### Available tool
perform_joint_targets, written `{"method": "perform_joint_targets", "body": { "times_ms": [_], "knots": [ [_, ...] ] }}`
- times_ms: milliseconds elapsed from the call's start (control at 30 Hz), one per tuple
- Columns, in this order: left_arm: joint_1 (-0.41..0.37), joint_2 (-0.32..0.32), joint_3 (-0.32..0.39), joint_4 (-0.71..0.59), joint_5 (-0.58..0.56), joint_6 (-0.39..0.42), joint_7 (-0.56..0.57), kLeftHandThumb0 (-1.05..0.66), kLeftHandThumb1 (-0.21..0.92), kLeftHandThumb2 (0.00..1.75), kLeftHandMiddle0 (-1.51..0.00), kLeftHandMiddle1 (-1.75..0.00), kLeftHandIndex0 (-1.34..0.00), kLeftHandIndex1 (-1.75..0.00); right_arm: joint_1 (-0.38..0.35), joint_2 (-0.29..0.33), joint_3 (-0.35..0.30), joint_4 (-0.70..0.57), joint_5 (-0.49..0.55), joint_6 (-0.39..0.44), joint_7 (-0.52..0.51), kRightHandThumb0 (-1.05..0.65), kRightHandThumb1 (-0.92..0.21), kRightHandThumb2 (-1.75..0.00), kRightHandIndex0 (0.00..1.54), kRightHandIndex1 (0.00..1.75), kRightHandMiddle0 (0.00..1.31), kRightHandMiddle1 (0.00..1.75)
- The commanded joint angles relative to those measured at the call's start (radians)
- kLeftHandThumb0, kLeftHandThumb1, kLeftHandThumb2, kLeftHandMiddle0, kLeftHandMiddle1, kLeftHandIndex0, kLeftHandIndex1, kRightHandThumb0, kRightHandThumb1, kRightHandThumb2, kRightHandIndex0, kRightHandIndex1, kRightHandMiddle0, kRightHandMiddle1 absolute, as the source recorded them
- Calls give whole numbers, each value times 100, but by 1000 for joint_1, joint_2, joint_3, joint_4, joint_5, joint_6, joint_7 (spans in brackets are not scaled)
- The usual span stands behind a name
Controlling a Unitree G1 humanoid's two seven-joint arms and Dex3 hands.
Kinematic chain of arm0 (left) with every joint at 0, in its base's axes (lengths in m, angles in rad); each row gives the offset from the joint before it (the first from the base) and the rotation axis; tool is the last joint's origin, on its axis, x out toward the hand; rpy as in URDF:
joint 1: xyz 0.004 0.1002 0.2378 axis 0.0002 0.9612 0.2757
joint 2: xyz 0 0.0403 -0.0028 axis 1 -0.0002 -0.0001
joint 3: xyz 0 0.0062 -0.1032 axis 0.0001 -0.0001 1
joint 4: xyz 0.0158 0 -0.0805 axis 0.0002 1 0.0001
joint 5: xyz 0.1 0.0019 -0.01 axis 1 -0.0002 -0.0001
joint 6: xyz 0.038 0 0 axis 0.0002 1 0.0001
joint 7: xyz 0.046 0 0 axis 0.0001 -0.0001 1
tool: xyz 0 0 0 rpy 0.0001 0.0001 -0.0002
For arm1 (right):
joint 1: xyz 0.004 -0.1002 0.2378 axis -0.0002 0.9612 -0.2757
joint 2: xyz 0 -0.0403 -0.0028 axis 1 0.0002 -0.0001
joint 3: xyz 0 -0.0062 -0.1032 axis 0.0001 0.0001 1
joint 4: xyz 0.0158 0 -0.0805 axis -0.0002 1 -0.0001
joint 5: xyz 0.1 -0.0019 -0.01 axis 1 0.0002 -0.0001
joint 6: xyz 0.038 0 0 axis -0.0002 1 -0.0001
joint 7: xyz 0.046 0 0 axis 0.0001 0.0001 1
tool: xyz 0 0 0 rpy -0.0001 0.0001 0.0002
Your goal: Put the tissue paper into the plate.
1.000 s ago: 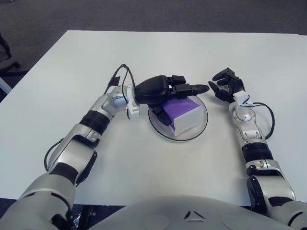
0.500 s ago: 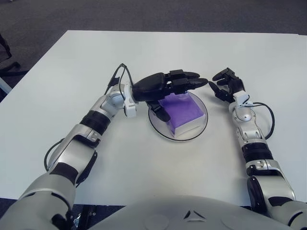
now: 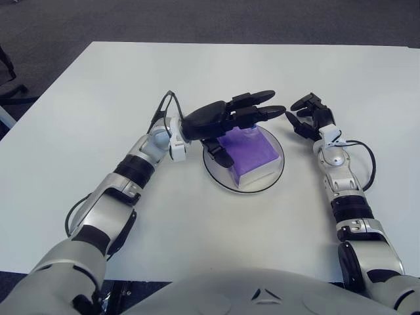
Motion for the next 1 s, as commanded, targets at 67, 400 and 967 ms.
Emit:
{"method": "perform_joint_targets", "body": {
  "times_ms": [67,400,967],
  "knots": [
    [5,-20,31,38,-21,-52,1,-105,92,67,0,0,-7,0,114,45,17,60,-7,9,-4,-37,-87,-39,71,161,44,153],
    [-13,-52,136,132,52,-113,51,-104,92,62,0,0,-6,0,113,45,17,65,-8,7,-4,-37,-87,-39,71,161,44,153],
    [119,-5,285,256,582,190,692,-103,92,92,0,0,-6,0,114,40,14,62,-4,8,0,-37,-87,-39,71,161,44,153]
  ]
}}
